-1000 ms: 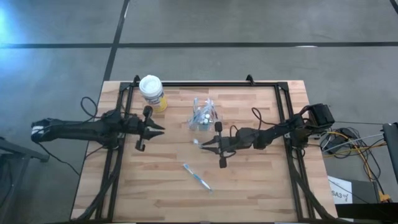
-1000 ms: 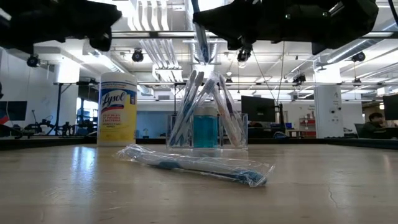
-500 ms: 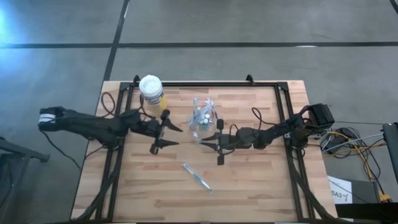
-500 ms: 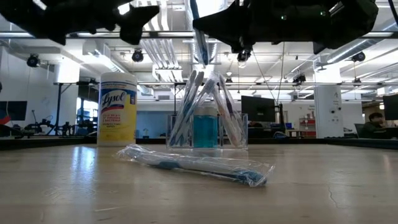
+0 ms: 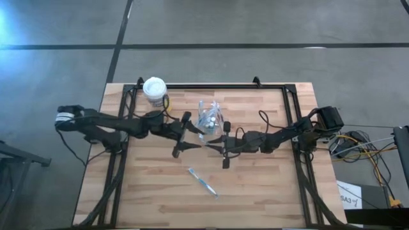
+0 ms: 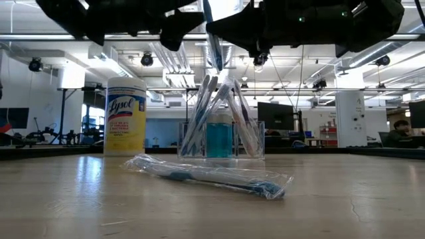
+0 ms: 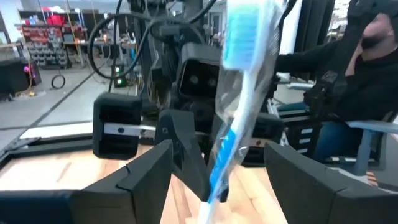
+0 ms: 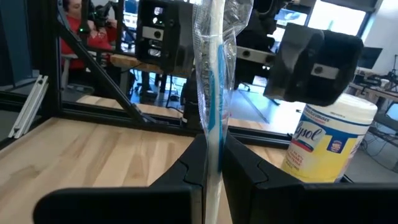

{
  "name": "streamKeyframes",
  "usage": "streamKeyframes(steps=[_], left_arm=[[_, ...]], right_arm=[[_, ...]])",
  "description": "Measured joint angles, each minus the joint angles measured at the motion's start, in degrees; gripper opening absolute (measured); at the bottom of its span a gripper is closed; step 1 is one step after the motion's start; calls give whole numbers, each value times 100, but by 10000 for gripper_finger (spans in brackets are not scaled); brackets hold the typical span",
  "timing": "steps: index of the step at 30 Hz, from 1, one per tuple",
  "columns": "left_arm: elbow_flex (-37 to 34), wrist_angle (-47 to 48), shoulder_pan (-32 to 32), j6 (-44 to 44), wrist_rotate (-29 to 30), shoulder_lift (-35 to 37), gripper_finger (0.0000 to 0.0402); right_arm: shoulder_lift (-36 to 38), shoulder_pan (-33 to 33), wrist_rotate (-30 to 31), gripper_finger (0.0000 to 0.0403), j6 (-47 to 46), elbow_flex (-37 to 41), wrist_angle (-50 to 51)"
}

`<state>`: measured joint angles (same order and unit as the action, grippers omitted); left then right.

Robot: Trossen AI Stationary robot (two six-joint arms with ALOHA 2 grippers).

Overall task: Pick & Place toothbrushing station
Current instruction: Put the blue toothbrush into the left section of the transparent organizer

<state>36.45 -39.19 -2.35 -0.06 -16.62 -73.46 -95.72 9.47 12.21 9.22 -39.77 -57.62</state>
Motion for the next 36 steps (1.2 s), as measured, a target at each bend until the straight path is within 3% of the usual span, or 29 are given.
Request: streamKeyframes(steps=[9,13,16,22,30,36], left_arm=[[377,17,3,-2,7,-522,256],[403,-66,50,1,1,-628,235],[421,-82,99,1,-6,-705,184],[428,-91,144,115,-208,-674,28],[428,-69,181,201,-216,-626,24],[428,291,186,295,-229,-421,23]], right_arm=[[0,-4,0,24,-8,0,30],[0,-4,0,24,-10,0,35],[0,-4,0,24,-11,0,35],[0,5,14,24,-51,-2,21],[0,5,133,33,-174,-13,13],[0,6,182,101,-275,-7,19]])
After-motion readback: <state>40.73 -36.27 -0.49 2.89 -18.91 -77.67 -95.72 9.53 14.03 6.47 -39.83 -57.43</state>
